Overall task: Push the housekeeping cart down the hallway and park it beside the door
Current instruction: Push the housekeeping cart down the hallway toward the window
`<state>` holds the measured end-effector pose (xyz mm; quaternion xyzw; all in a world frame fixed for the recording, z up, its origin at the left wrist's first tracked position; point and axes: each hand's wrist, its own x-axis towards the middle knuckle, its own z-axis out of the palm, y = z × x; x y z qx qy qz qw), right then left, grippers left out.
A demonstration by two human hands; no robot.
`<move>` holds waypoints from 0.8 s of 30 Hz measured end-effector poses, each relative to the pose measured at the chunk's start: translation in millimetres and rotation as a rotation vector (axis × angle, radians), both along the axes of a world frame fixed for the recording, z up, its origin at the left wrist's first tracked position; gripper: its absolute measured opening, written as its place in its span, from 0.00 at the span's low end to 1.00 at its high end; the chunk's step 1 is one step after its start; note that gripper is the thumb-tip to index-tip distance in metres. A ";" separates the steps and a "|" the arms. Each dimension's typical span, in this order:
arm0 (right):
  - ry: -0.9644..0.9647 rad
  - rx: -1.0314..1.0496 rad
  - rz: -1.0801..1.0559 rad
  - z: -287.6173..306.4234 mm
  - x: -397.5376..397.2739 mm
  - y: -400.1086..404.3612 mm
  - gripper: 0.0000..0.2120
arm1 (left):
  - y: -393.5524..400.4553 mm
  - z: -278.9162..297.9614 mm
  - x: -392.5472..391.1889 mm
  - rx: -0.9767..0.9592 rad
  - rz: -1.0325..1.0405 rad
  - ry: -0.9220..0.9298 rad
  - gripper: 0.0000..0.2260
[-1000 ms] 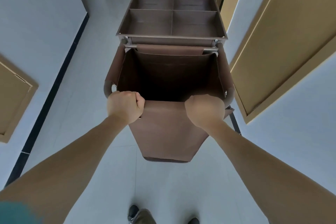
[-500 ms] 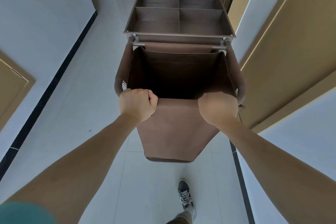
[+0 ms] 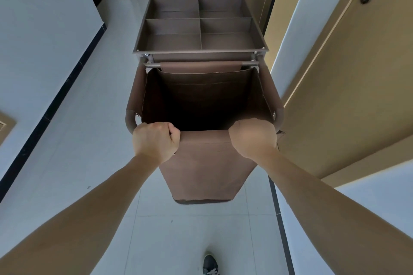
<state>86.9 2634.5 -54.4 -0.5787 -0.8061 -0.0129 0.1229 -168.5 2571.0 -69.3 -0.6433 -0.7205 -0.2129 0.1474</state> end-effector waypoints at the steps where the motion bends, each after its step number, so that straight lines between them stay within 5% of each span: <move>1: 0.003 0.010 0.001 -0.7 2.0 12.7 0.26 | 11.5 0.1 2.6 -0.005 0.007 -0.004 0.23; 24: 0.091 0.118 0.106 -5.8 6.7 313.3 0.24 | 286.9 4.7 17.1 0.021 0.095 -0.016 0.20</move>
